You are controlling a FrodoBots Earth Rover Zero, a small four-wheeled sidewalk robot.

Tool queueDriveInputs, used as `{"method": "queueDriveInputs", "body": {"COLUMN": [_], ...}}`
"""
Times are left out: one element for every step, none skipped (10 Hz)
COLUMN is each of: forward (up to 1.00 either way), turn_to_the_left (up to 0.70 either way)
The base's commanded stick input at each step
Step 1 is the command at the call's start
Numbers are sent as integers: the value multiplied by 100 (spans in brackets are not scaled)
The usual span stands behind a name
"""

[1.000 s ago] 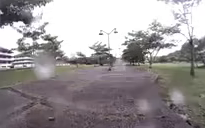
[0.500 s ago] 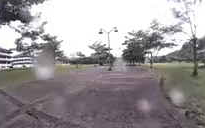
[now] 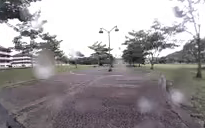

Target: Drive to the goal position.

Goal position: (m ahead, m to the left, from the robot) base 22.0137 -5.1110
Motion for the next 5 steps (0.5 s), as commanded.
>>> {"method": "queueDriveInputs", "body": {"forward": [70,70,70,70,70], "turn_to_the_left": [-20,-31,-35,-18,-2]}}
